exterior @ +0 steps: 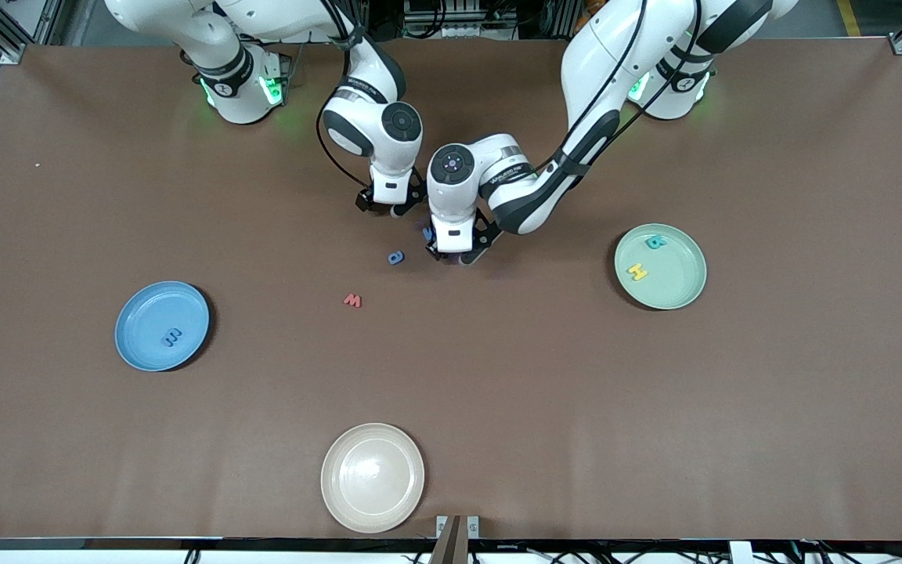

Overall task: Sort upper and lower case letters into plates
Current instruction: 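Grasp the pink Q with the left gripper while the right gripper hovers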

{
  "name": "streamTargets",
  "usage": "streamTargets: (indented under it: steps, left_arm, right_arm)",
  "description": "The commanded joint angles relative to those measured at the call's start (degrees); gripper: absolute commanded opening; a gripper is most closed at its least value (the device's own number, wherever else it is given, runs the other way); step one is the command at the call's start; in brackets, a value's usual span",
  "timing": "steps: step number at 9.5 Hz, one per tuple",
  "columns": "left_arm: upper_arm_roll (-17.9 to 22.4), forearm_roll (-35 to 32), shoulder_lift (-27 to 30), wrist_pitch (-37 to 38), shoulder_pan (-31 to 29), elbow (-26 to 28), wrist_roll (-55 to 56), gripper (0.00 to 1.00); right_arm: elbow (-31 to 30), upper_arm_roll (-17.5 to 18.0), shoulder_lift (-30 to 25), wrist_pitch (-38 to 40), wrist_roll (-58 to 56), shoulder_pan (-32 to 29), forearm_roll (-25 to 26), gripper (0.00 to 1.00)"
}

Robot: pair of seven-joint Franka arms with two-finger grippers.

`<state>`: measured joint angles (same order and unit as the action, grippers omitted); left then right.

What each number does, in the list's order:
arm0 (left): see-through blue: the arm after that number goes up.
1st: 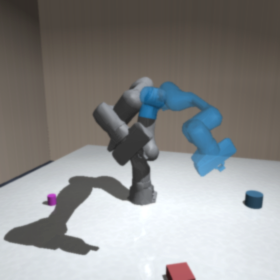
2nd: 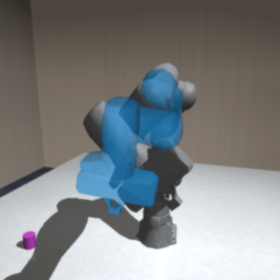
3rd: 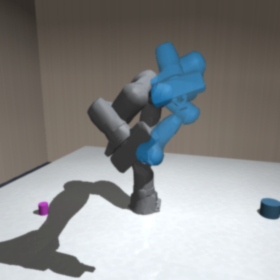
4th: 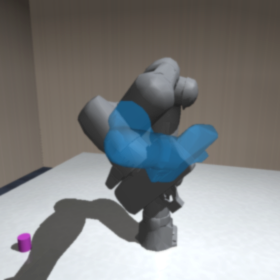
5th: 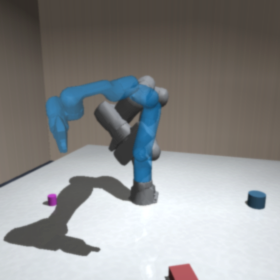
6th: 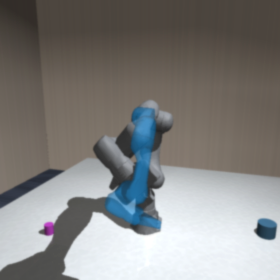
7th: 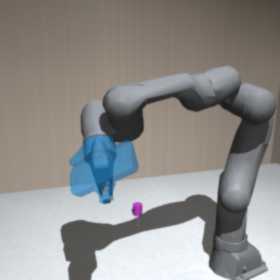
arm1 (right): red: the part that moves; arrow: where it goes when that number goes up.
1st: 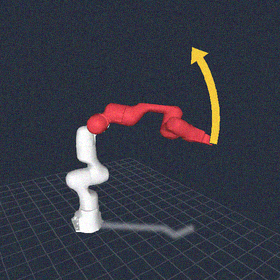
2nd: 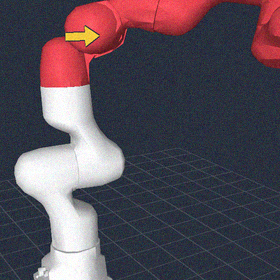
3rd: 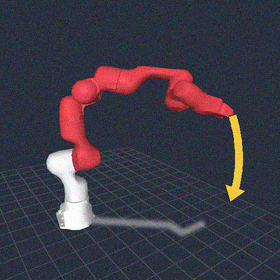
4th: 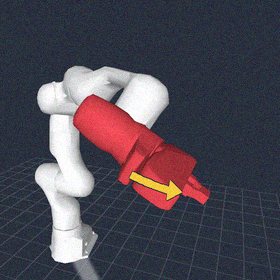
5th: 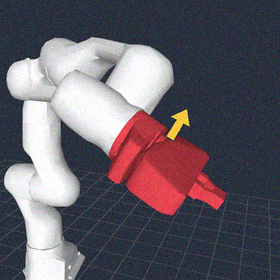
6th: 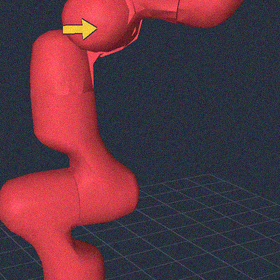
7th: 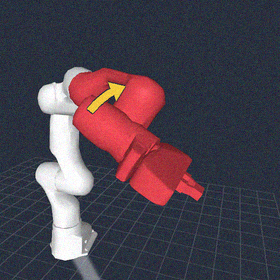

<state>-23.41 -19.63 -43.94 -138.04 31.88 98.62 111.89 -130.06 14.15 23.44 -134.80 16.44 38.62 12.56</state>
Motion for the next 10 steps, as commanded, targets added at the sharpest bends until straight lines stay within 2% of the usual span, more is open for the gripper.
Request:
streamTargets:
  steps: [1,4,5,6,8,10]
  left_arm:
    - [0.47,-0.67,-0.44,0.05,0.47,0.0,2.01,0.64]
    - [0.47,-0.67,-0.45,0.05,0.38,-0.09,1.75,0.16]
    - [0.47,-0.67,-0.45,0.05,0.38,-0.09,1.4,0.09]
    - [0.47,-0.67,-0.45,0.05,0.21,-0.09,1.14,0.05]
    - [0.12,-0.67,0.08,0.48,-2.07,-0.44,-0.7,0.04]
    - [-0.14,0.37,1.04,3.37,-4.79,-0.53,-7.52,0.03]
  right_arm:
    - [0.24,0.17,0.2,2.0,-0.01,0.41,4.2,1.0]
    - [0.42,0.17,0.2,1.39,-0.1,0.32,6.5,1.0]
    - [0.42,0.17,0.11,0.77,-0.01,0.23,6.51,1.0]
    - [0.42,0.17,0.2,-0.28,0.08,-0.03,6.42,1.0]
    - [0.42,0.17,0.2,-0.72,0.08,-0.03,6.42,1.0]
    - [0.07,0.17,0.29,-0.55,0.08,-0.29,6.42,1.0]
